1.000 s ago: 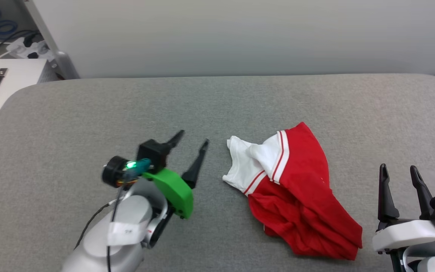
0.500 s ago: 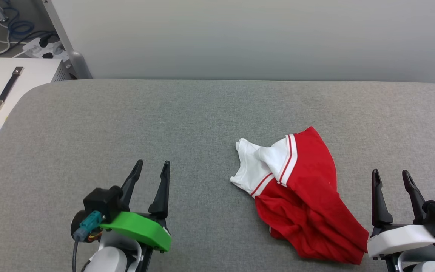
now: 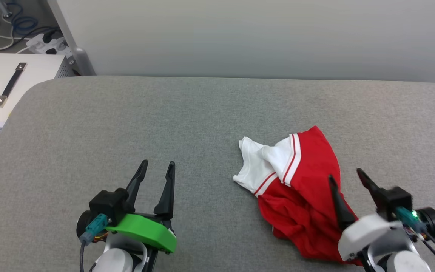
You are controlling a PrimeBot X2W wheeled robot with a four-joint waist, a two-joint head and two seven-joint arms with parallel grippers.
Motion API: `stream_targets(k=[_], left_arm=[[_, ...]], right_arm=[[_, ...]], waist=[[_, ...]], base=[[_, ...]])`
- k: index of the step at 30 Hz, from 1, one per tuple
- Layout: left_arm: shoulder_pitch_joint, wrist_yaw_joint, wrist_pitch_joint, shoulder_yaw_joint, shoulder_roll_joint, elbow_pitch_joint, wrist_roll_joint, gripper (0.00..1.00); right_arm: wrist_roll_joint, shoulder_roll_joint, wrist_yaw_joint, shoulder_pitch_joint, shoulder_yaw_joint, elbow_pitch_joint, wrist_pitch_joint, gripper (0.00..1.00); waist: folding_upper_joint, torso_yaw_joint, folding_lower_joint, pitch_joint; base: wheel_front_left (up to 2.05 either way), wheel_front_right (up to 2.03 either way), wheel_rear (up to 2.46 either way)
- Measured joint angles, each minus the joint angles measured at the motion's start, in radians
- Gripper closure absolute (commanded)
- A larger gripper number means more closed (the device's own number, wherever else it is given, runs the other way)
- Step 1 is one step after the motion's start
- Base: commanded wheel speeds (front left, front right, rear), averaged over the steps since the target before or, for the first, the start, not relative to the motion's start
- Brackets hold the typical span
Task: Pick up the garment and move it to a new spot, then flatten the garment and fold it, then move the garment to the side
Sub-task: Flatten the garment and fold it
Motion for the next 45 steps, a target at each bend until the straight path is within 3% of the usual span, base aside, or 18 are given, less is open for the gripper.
stream_targets(k=[6, 10, 14, 20, 32, 33, 34, 35, 45], left_arm=[[-0.003, -0.013, 0.000, -0.002, -0.019, 0.021, 0.022, 0.00], [-0.014, -0.017, 0.000, -0.007, -0.034, 0.024, 0.024, 0.00], [-0.031, -0.019, 0.000, -0.019, -0.038, 0.033, 0.024, 0.00], [-0.058, -0.020, 0.000, -0.041, -0.042, 0.037, 0.024, 0.00], [-0.071, -0.021, 0.000, -0.077, -0.043, 0.048, 0.021, 0.00], [-0.072, -0.021, 0.000, -0.081, -0.043, 0.050, 0.021, 0.00], [-0.072, -0.021, 0.000, -0.084, -0.043, 0.051, 0.021, 0.00], [-0.072, -0.021, 0.000, -0.085, -0.043, 0.052, 0.021, 0.00], [-0.071, -0.021, 0.000, -0.079, -0.044, 0.061, 0.021, 0.00]], right_arm=[[0.145, -0.183, 0.000, -0.122, 0.194, -0.089, 0.401, 0.00], [0.279, -0.256, 0.000, -0.216, 0.248, -0.108, 0.699, 0.00], [0.383, -0.287, -0.001, -0.285, 0.278, -0.111, 0.918, 0.00], [0.385, -0.311, -0.001, -0.376, 0.283, -0.079, 1.029, 0.00], [0.331, -0.310, -0.001, -0.430, 0.309, 0.045, 0.987, 0.00], [0.327, -0.309, -0.001, -0.432, 0.309, 0.057, 0.977, 0.26], [0.315, -0.310, -0.001, -0.437, 0.311, 0.068, 0.969, 0.67], [0.311, -0.311, -0.001, -0.441, 0.312, 0.075, 0.963, 1.00], [0.323, -0.296, -0.001, -0.446, 0.285, 0.070, 0.904, 1.00]], waist=[[0.0000, 0.025, 0.0000, 0.024], [0.0000, 0.053, 0.0000, 0.048], [0.0000, 0.089, 0.0000, 0.073], [0.0000, 0.152, 0.0000, 0.109], [0.0000, 0.250, 0.0000, 0.173], [0.0000, 0.254, 0.0000, 0.178], [0.0000, 0.257, 0.0000, 0.181], [0.0000, 0.258, 0.0000, 0.183], [0.0000, 0.220, 0.0001, 0.159]], base=[[0.00, 0.00, 0.00], [0.00, 0.00, 0.00], [0.00, 0.00, 0.00], [0.00, 0.00, 0.00], [0.00, 0.00, 0.00], [0.00, 0.00, 0.00], [0.00, 0.00, 0.00], [0.00, 0.00, 0.00], [0.00, 0.00, 0.00]])
